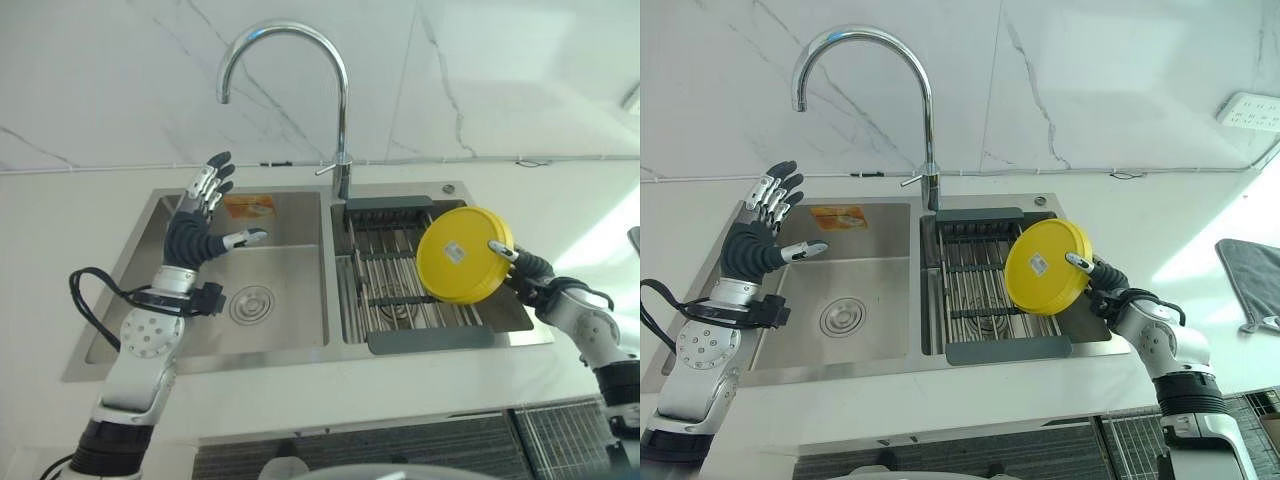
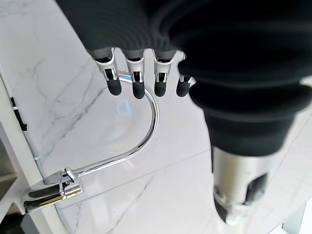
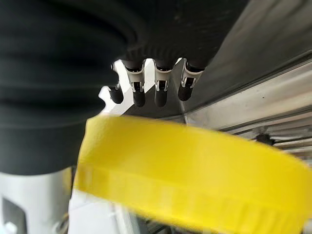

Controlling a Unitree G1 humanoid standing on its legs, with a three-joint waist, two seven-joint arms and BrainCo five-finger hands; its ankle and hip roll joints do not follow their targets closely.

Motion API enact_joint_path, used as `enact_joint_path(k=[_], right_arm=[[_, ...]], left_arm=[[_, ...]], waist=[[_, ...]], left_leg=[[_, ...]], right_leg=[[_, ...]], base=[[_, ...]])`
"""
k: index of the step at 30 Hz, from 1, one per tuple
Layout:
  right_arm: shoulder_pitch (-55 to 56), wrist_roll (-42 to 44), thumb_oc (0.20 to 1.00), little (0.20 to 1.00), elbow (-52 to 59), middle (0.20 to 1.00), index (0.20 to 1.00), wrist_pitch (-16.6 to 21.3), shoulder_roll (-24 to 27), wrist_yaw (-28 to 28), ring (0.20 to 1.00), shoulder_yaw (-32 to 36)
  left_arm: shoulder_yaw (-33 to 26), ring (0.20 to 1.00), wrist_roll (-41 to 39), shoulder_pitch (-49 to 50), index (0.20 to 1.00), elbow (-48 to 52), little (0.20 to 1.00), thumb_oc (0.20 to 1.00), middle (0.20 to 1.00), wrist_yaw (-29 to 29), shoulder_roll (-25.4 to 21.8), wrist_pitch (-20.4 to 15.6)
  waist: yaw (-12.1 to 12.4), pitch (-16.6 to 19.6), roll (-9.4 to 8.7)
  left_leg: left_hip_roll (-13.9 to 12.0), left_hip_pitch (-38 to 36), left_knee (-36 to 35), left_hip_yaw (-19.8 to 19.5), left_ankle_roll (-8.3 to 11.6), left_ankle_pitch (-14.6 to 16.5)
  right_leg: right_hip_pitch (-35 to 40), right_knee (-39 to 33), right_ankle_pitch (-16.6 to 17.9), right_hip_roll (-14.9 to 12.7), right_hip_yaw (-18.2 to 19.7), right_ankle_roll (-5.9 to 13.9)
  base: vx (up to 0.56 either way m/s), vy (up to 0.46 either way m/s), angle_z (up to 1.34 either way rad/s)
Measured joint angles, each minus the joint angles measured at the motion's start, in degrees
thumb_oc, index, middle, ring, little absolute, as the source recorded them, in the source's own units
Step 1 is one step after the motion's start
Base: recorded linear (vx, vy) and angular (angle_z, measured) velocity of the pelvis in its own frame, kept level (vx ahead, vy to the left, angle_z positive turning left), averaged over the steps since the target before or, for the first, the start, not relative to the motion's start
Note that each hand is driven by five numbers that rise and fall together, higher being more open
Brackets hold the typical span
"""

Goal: Place the dishes in the dishwasher.

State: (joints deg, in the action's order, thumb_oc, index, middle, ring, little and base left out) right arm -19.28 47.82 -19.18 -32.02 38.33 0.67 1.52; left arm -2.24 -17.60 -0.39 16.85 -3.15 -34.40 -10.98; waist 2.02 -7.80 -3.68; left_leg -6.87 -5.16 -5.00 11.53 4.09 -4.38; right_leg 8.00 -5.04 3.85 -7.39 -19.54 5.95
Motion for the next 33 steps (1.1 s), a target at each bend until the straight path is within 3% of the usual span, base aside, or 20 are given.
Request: enact_joint_path(k=[1, 3, 7, 18, 33], right_arm=[[-0.54, -0.61, 0.818, 0.818, -0.46, 0.818, 0.818, -0.04, 0.50, 0.36, 0.818, -0.47], [-0.75, -2.02, 0.200, 0.200, -0.46, 0.200, 0.200, 0.02, 0.57, 1.30, 0.200, -0.49], [-1.54, -7.04, 0.200, 0.200, -0.51, 0.200, 0.200, -0.01, 3.19, 2.89, 0.200, -1.33], [-4.95, -6.29, 0.200, 0.200, -5.63, 0.200, 0.200, 0.10, 1.87, 6.98, 0.200, -3.97], [-4.90, -7.03, 0.200, 0.200, -4.35, 0.200, 0.200, 2.40, 0.17, 2.32, 0.200, -5.54]], left_arm=[[0.00, 1.000, 0.00, 0.00, 1.000, 0.00, 1.000, 1.000, 1.000, 0.00, -0.05, 0.16], [0.00, 1.000, -0.01, 0.00, 1.000, 0.00, 1.000, 1.000, 1.000, 0.01, -0.08, 0.35], [0.02, 1.000, -0.02, -0.08, 1.000, 0.00, 1.000, 1.000, 1.000, 0.05, -0.08, 0.86], [2.44, 1.000, -1.45, -2.06, 1.000, -0.07, 1.000, 1.000, 1.000, 0.90, -0.10, 1.92], [2.65, 1.000, -1.44, -2.57, 1.000, -1.71, 1.000, 1.000, 1.000, 0.38, -0.09, 1.96]], waist=[[0.01, -0.07, -0.14], [0.01, -0.15, -0.28], [0.10, -0.21, -0.35], [0.67, -0.30, -0.20], [0.48, -0.01, 0.68]], left_leg=[[0.00, 0.00, 0.00, -0.03, 0.00, 0.00], [0.00, -0.02, 0.04, -0.03, 0.00, 0.00], [0.01, -0.01, 0.03, -0.04, 0.00, 0.00], [0.01, -0.40, 0.10, -0.11, 0.05, -0.05], [-0.06, -0.96, 0.07, -0.11, 0.06, -0.05]], right_leg=[[0.01, 0.00, 0.00, 0.00, -0.02, 0.00], [0.02, 0.00, 0.00, 0.00, -0.02, 0.00], [0.03, 0.00, 0.00, -0.01, -0.02, 0.00], [0.44, 0.00, 0.01, 0.02, -0.12, -0.02], [1.09, 0.00, -0.07, -0.01, -0.08, -0.11]], base=[[0.00, 0.000, 0.00], [0.00, 0.000, 0.00], [0.00, 0.000, 0.00], [0.00, 0.000, 0.00], [0.00, 0.000, 0.00]])
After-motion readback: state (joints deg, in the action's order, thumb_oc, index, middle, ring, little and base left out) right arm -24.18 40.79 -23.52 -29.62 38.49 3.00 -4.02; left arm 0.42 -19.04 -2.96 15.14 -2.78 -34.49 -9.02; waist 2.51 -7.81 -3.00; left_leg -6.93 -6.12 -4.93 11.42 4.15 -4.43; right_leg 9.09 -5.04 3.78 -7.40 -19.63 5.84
